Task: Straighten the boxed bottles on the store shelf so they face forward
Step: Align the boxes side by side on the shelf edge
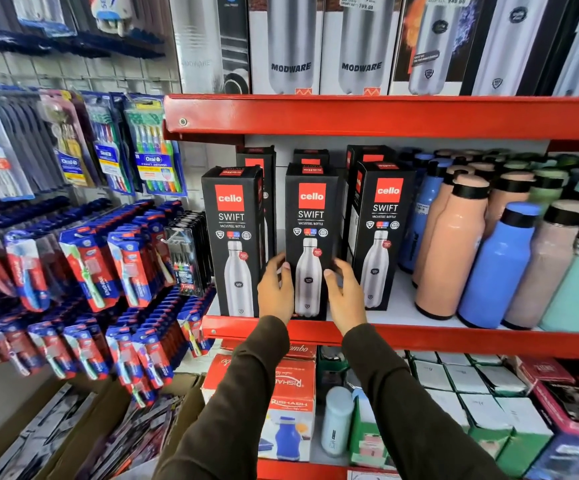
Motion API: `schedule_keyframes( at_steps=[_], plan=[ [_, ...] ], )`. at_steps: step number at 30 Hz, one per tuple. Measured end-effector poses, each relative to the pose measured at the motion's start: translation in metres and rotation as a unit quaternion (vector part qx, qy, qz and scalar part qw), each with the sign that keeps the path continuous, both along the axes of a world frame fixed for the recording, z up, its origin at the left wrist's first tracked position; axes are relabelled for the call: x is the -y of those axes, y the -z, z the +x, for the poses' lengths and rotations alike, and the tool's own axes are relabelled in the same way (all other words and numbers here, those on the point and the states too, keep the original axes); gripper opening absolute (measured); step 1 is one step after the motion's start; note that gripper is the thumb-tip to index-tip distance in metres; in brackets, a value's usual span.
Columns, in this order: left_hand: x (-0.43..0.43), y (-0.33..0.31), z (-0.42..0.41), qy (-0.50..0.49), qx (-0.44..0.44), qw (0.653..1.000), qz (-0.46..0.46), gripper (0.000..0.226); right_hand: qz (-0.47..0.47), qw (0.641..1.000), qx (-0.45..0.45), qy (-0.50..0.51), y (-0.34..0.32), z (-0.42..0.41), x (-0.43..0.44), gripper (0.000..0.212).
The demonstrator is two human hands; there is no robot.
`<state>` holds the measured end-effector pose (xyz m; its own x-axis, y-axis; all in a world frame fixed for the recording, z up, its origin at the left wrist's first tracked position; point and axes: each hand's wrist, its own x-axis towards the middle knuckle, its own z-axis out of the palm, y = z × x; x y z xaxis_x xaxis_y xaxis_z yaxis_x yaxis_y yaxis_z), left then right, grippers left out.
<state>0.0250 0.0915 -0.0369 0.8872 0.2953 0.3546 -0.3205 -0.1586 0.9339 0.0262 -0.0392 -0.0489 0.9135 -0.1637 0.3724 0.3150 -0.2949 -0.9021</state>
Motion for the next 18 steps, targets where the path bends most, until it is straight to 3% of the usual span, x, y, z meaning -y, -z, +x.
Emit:
schedule_keyframes(
  at_steps=[18],
  plan=[
    [0.005,0.002,-0.029,-0.018,0.019,1.0,-0.006,0.037,-0.03,0.999,0.032,0.016,-0.002,-0.03,-0.003,0.04]
  ],
)
